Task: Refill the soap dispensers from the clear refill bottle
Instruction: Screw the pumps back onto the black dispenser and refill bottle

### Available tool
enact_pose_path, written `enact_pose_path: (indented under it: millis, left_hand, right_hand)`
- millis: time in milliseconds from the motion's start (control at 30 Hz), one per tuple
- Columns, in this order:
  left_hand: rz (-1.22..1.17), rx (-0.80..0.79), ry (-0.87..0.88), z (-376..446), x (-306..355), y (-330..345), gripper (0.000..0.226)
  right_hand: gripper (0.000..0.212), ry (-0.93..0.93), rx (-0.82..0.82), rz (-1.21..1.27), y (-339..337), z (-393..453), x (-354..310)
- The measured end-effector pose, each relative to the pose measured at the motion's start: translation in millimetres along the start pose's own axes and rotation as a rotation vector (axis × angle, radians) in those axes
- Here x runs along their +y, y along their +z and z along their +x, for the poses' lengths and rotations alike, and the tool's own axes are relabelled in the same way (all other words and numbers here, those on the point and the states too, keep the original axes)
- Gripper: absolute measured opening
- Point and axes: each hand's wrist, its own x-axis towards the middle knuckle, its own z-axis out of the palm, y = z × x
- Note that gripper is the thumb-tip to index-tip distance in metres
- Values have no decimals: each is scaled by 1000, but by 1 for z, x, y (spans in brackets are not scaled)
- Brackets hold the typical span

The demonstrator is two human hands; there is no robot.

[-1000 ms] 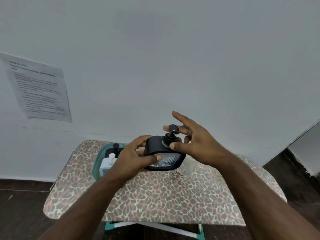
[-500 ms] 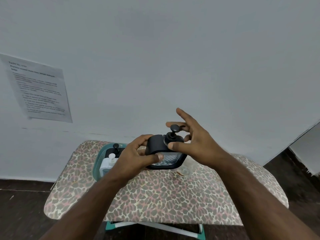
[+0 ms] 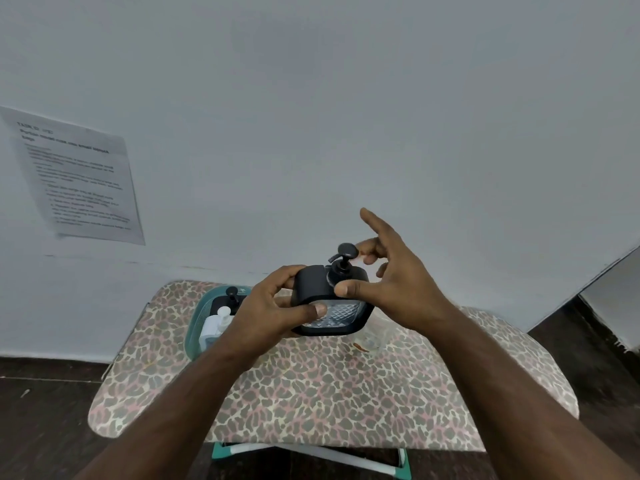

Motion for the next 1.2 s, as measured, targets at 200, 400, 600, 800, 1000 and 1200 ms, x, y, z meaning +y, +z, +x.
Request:
enact_pose_path:
  millis: [200, 400, 600, 800, 1000, 1200]
  left_hand:
    - [12, -20, -5, 0, 0, 2, 51]
    - [9, -37, 0, -3, -2, 8, 51]
    - [19, -47, 2, -3, -1, 5, 52]
    - [-5, 1, 33, 0, -2, 8, 49]
    - [5, -48, -13, -4, 0, 7, 49]
    - [-21, -52, -22, -4, -1, 6, 39]
  right_hand:
    - [87, 33, -28, 67, 1, 2, -2]
    - [89, 50, 186, 47, 17, -3, -4]
    - [84, 70, -48, 175, -2, -5, -8]
    - [87, 93, 200, 171, 23, -5, -2]
    - [86, 72, -62, 133, 4, -2, -3]
    - [86, 76, 37, 115, 17, -3, 1]
